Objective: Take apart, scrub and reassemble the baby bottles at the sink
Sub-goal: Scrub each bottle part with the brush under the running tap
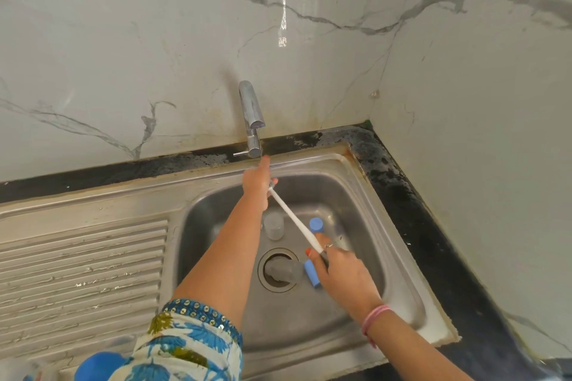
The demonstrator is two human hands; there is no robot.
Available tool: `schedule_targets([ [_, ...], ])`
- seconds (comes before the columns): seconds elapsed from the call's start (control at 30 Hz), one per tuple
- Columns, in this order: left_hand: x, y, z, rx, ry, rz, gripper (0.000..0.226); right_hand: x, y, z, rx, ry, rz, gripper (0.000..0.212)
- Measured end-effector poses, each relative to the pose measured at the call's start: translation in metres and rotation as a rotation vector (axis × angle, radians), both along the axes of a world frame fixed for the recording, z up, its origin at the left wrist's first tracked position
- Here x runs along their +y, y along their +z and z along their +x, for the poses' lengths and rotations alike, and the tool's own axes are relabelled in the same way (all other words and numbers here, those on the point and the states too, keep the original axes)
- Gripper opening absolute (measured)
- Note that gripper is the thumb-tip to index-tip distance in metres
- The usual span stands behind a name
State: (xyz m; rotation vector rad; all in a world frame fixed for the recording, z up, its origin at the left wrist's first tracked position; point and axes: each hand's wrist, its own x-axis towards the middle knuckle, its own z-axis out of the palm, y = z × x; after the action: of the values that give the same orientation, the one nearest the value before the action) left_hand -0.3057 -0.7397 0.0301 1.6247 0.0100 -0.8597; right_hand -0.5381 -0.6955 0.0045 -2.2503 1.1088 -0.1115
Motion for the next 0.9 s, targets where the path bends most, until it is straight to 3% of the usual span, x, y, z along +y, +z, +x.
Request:
schedule_targets([
  [0.03,-0.004,0.002,-0.001,-0.04,-0.017,-0.013,0.022,0.003,0.0,0.002,-0.064,-0.021,0.118,0.026],
  [0.1,-0.007,0.004,-0.003,-0.007,-0.075,-0.091,0.02,0.006,0.005,0.004,-0.278,-0.158,0.632,0.034],
  [0.17,0.0,0.003,-0.003,0.172,-0.12,-0.256,0.021,0.004,0.012,0.0,-0.443,-0.242,1.348,0.04],
  [0.23,0.007,0.001,-0.003,0.411,-0.082,-0.528,0.021,-0.002,0.019,-0.004,-0.582,-0.203,1.814,0.039],
  [0.27,0.01,-0.002,-0.002,0.487,-0.042,-0.64,0.019,-0.003,0.021,-0.005,-0.608,-0.18,1.864,0.039],
  [0.33,0.01,-0.003,-0.003,0.476,-0.034,-0.636,0.014,-0.002,0.021,-0.001,-0.535,-0.205,1.644,0.036],
  [0.4,0.007,-0.005,-0.001,0.271,-0.102,-0.334,0.014,-0.002,0.016,0.004,-0.396,-0.214,1.099,0.034],
  [0.47,0.006,-0.006,0.0,0.085,-0.042,-0.08,0.016,-0.006,0.011,0.005,-0.188,-0.145,0.483,0.031],
  [0.53,0.003,-0.007,0.002,0.041,0.011,-0.089,0.017,-0.01,0.004,0.002,0.073,-0.053,0.026,0.028],
  [0.57,0.002,-0.005,0.002,0.043,0.012,-0.12,0.019,-0.01,0.003,0.0,0.11,-0.053,-0.07,0.028],
  [0.6,0.001,-0.004,0.001,0.028,-0.01,-0.138,0.02,-0.009,0.003,-0.002,0.084,-0.055,-0.041,0.026],
  [0.63,0.001,-0.003,0.0,-0.008,-0.049,-0.134,0.021,-0.008,0.004,-0.003,-0.012,-0.075,0.116,0.025],
  [0.7,0.002,-0.004,0.003,-0.048,-0.131,-0.148,0.021,-0.011,0.01,-0.004,-0.289,-0.219,0.734,0.03],
  [0.73,0.004,-0.006,0.004,-0.012,-0.154,-0.183,0.02,-0.012,0.016,-0.006,-0.364,-0.273,1.065,0.033],
  [0.8,0.009,-0.01,0.005,0.156,-0.168,-0.336,0.017,-0.019,0.023,-0.012,-0.414,-0.267,1.5,0.033],
  [0.9,0.019,-0.011,0.001,0.457,-0.062,-0.667,0.017,-0.021,0.025,-0.014,-0.453,-0.188,1.7,0.032],
])
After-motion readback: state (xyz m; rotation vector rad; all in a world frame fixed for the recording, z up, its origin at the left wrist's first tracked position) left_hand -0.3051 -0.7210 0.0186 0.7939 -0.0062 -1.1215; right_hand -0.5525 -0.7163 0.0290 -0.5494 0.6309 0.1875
